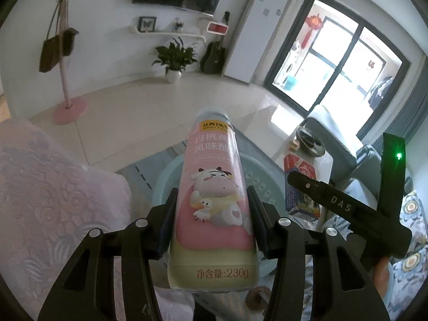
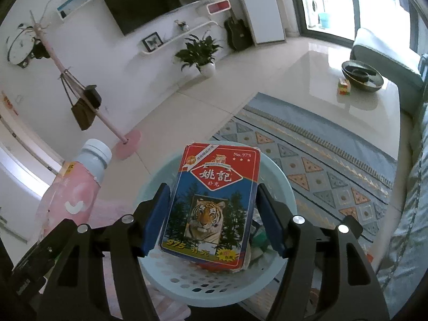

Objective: Collect trash
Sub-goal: 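Carry yogurt bottle and tiger box over the basket and open both tools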

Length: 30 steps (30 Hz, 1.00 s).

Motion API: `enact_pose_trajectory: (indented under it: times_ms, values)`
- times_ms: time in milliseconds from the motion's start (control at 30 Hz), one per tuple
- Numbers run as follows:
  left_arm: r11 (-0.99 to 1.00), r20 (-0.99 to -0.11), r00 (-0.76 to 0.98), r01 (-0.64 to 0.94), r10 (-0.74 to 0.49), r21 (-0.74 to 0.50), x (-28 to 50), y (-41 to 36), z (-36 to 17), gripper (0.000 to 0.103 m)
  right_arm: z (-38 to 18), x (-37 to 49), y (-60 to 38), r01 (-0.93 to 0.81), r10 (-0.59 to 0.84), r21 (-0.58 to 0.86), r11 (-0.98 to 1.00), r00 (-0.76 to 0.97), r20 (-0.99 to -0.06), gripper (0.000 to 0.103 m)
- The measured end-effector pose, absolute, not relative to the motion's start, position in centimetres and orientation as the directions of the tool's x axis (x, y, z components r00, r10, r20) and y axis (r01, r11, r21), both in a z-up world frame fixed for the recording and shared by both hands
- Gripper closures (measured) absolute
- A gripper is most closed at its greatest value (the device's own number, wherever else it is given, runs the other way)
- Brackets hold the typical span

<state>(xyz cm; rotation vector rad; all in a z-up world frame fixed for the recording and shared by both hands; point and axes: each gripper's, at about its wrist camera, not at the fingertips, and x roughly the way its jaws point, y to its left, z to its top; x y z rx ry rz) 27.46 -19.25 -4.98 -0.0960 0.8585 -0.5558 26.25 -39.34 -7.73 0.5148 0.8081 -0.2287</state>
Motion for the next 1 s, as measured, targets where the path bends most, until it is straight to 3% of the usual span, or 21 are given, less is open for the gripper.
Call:
enact_pose_trajectory:
  times_ms: [333, 600, 1000]
  values:
    - [0.855, -0.662, 0.556, 0.429, -0.503, -0.29, 26.1, -17.6, -4.7, 0.042, -8.6, 25.1, -39.9, 0.378, 0.014, 0.372, 0.847, 0.686, -0.728, 0.034]
    - [0.871, -0.604, 0.63, 0.4, -0.488, -0.285, 23.5, -13.9, -2.2, 0.029, -6.1, 23.5, -36.7, 0.294, 0.057, 0.363, 0.884, 0.704, -0.708, 0.029]
    - [0.941, -0.533, 0.775, 0.28, -0.338, -0.189, 17.3, -6.4, -0.4, 0.017, -1.3, 19.3, -25.7, 0.088, 0.028, 0.152, 0.984, 0.777, -0.628, 0.025]
